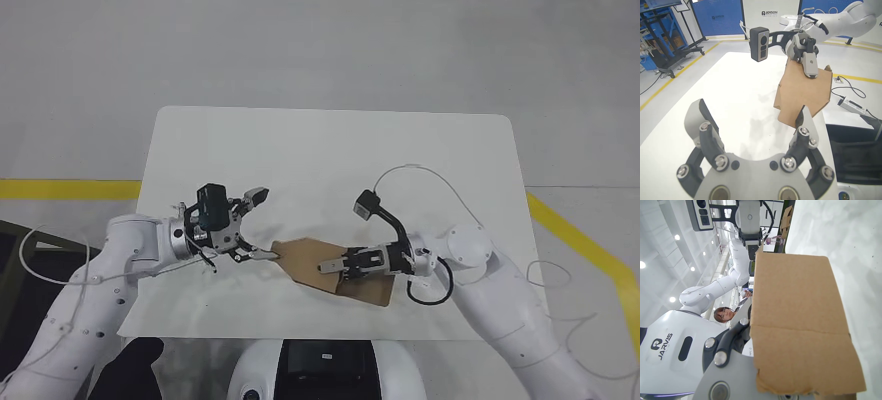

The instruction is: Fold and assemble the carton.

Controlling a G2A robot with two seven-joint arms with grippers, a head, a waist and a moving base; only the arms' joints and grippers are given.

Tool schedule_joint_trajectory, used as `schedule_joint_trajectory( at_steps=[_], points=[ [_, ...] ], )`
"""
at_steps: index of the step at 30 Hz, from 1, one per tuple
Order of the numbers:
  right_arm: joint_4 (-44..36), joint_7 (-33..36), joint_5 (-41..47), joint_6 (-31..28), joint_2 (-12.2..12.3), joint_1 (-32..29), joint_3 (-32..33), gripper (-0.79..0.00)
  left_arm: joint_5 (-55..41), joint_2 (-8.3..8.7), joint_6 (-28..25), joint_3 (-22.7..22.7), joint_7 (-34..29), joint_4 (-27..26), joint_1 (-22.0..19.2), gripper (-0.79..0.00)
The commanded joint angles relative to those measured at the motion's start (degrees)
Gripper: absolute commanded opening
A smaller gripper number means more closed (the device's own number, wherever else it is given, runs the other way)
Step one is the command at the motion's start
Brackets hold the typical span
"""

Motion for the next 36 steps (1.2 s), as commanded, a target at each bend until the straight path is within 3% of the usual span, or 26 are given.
schedule_joint_trajectory(
  at_steps=[1, 36],
  points=[
    [-0.26, -0.06, 0.21, -0.17, 0.05, -0.15, 0.17, -0.785, 0.0, 0.02, 0.0, -0.07, 0.31, 0.23, 0.22, 0.0],
    [-3.09, 0.84, 2.94, -1.2, 0.1, -0.17, -0.58, -0.785, -4.29, -1.0, 0.0, 1.06, 1.4, 1.29, -0.98, 0.0]
  ],
)
